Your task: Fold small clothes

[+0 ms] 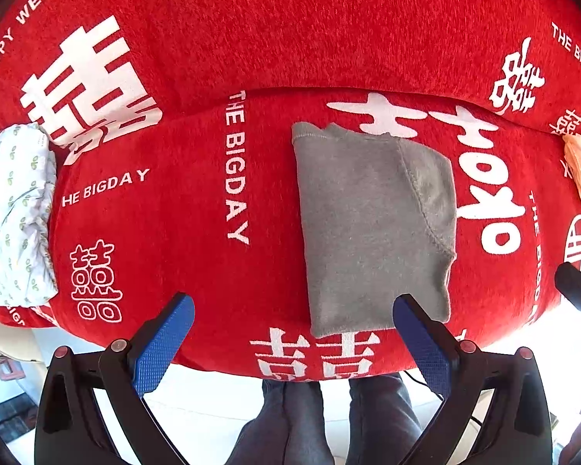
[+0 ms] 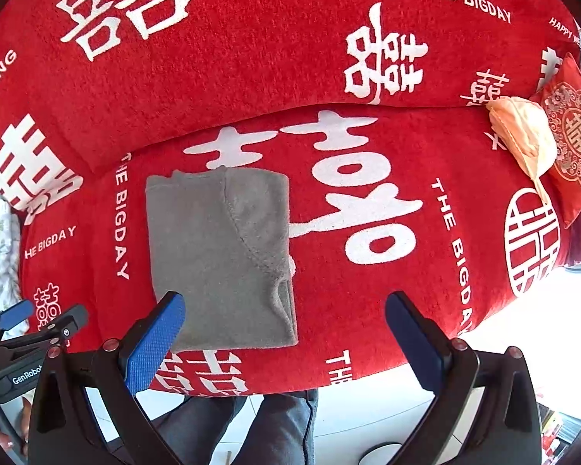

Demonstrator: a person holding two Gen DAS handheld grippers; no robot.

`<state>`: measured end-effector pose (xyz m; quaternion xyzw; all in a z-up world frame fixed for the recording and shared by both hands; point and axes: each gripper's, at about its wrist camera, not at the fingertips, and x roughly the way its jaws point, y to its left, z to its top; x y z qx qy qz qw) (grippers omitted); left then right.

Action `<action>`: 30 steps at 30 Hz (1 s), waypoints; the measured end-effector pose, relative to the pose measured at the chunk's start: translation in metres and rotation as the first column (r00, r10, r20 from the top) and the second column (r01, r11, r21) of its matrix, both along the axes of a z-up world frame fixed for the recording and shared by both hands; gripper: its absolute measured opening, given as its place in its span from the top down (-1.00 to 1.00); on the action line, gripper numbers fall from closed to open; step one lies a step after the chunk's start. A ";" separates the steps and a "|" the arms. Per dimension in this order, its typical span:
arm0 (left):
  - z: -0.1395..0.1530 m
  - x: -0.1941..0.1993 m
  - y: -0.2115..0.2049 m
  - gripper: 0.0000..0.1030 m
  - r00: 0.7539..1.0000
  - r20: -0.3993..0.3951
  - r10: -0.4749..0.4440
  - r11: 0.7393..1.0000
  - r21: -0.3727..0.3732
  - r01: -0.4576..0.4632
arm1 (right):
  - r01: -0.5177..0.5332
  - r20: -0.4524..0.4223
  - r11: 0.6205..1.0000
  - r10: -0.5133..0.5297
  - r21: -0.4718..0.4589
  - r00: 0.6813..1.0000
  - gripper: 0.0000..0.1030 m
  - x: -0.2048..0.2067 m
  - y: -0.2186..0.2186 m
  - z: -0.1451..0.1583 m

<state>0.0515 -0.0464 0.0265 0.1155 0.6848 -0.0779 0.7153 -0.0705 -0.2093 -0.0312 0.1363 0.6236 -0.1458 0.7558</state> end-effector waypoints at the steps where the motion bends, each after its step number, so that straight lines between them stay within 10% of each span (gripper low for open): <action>1: 0.000 0.000 -0.001 -1.00 1.000 -0.003 -0.005 1.000 0.000 0.005 | 0.001 0.000 1.000 -0.001 -0.002 1.000 -0.99 0.000 0.000 0.001; 12: 0.001 0.001 -0.018 -1.00 0.996 0.010 -0.088 0.996 -0.011 0.088 | 0.034 0.021 0.999 -0.033 -0.037 0.999 -0.99 -0.003 -0.006 0.014; 30: 0.005 0.010 0.011 -1.00 0.999 0.040 0.026 0.995 -0.098 -0.022 | -0.051 0.001 0.998 0.051 -0.042 0.999 -0.99 0.013 0.019 -0.001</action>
